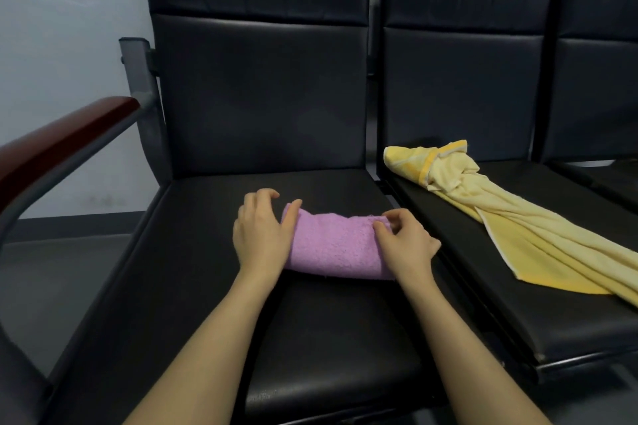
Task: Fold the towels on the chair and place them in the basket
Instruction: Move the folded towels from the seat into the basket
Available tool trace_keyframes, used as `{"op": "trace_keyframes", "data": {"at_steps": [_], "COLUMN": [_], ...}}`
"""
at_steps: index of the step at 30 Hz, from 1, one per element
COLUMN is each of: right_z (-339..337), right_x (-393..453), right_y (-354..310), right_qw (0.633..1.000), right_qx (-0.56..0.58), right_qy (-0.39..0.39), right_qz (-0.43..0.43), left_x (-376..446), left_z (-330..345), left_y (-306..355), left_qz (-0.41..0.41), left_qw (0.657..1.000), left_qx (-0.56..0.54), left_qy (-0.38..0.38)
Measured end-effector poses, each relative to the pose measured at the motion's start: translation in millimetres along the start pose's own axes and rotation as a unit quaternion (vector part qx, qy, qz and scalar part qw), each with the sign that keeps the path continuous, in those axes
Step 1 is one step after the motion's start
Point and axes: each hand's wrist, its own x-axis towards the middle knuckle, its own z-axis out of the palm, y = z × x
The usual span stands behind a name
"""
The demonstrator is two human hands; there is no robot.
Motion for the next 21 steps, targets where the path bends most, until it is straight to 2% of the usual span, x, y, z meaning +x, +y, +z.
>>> {"op": "trace_keyframes", "data": {"at_steps": [2,3,5,7,10,13,21], "right_z": [2.8,5.2,7.6,8.0,6.1,2.8,-6.2], "right_x": [2.2,3.4,5.3,6.6,7.6,6.8,-4.6], "right_y": [5.4,7.5,9.4,9.8,10.9,12.2,15.0], "right_qw": [1.0,0.999,0.999,0.999,0.996,0.986,0.989], "right_qx": [-0.023,-0.028,-0.035,-0.035,-0.043,-0.091,-0.069], "right_qy": [-0.008,-0.012,-0.014,-0.015,-0.067,-0.121,-0.127], "right_qz": [0.018,0.021,0.013,-0.007,-0.052,-0.063,-0.039], "left_x": [-1.3,-3.1,-11.0,-20.1,-17.8,-10.4,-10.3], "left_z": [7.1,9.5,16.3,20.1,23.5,19.1,-6.3], "left_y": [0.6,3.0,9.0,13.0,5.5,2.0,-14.5], "left_qz": [0.139,0.208,0.286,0.253,0.155,0.119,0.127], "left_qw": [0.989,0.976,0.948,0.931,0.926,0.93,0.936], "left_qx": [0.047,0.067,0.118,0.193,0.23,0.213,0.148], "left_qy": [0.02,0.008,-0.077,-0.181,-0.256,-0.275,-0.292]}}
